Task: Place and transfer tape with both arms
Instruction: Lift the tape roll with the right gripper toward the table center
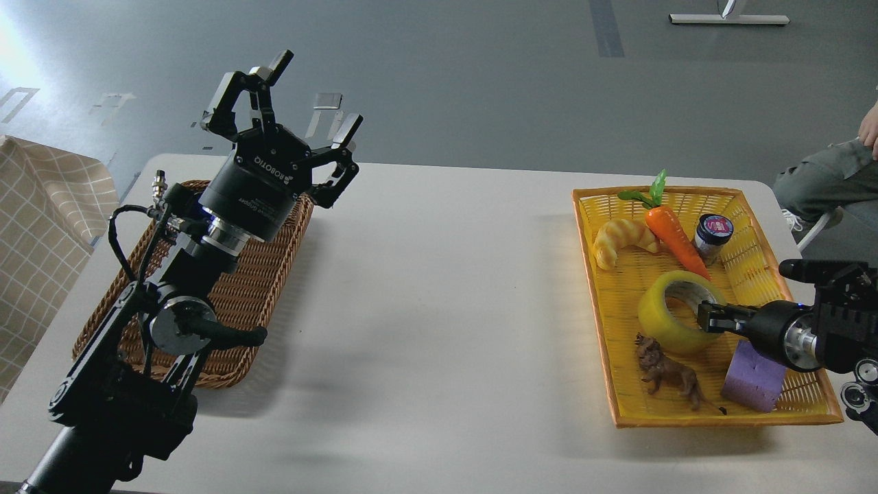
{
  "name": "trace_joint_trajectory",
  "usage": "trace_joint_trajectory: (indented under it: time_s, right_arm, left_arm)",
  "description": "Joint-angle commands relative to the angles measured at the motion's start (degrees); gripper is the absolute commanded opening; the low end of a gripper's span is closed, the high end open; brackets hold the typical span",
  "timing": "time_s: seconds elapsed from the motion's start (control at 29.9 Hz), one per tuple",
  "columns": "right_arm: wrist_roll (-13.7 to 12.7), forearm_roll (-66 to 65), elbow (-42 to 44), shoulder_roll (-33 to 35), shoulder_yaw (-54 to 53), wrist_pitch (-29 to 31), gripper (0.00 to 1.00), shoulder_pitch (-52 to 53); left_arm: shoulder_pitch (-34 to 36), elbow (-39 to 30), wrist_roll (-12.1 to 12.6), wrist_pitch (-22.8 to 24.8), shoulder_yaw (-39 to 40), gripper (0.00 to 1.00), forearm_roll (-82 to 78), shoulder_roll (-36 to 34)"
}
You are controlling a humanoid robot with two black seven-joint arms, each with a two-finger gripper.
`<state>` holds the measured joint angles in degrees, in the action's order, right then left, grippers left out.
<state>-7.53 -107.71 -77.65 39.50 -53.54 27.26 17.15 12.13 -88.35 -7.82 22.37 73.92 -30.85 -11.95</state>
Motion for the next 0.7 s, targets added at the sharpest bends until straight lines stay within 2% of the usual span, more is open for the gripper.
trace_joint_trajectory:
  time_s: [0.0, 0.2, 0.43, 0.6, 0.67]
  right_arm:
    - [-0.03, 3.55, -0.83, 1.01, -1.65, 0.74, 0.11, 0.08]
    - [0.06, 5.06, -4.43, 4.26, -3.85, 0.74, 0.1, 2.1]
    - [-0.2, 15.86, -9.7, 8.66, -3.86, 0.74, 0.08, 12.89]
    - [-0.55, 16.04, -10.33, 6.91, -2.72, 0.74, 0.08, 20.55]
    - [-0.99, 15.78, -10.24, 1.92, 0.87, 0.74, 0.05, 24.93]
  left_arm:
    - [0.0, 0.02, 0.09, 0.05, 0.0, 1.0, 0.0, 0.0]
    - [0.0, 0.02, 0.09, 0.05, 0.0, 1.0, 0.0, 0.0]
    - [0.17, 0.02, 0.26, 0.05, -0.18, 1.0, -0.09, -0.09]
    - [0.35, 0.02, 0.26, -0.04, -0.18, 1.0, -0.09, 0.35]
    - [0.35, 0.02, 0.35, -0.04, -0.18, 1.0, -0.09, 0.26]
